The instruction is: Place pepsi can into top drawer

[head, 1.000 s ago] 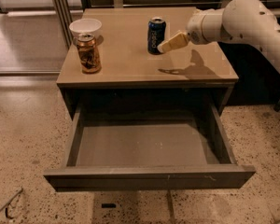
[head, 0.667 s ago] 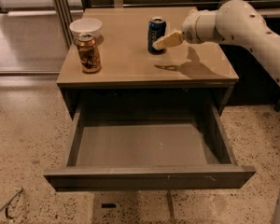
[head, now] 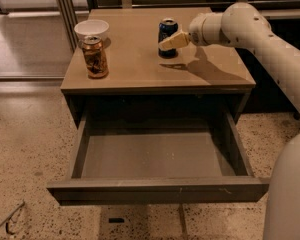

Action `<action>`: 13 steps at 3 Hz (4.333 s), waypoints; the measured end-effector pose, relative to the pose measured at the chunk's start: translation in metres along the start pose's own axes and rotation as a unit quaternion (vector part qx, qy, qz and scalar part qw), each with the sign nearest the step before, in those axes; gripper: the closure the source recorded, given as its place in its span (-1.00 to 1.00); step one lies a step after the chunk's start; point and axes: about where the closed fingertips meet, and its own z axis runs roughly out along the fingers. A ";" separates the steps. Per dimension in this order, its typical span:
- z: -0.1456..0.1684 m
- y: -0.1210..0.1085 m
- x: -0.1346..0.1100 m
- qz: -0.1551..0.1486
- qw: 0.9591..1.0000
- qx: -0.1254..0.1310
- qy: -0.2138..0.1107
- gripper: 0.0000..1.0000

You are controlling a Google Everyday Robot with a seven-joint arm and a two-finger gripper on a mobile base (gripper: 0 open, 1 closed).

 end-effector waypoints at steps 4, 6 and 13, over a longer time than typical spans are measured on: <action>0.027 0.012 -0.019 -0.016 0.996 -0.069 0.048 -1.00; 0.035 0.029 -0.006 0.003 0.991 -0.110 0.082 -1.00; -0.069 0.085 -0.030 -0.033 0.953 -0.295 0.053 1.00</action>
Offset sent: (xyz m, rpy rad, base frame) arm 0.0267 0.0107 0.0088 -0.0389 0.0364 0.0539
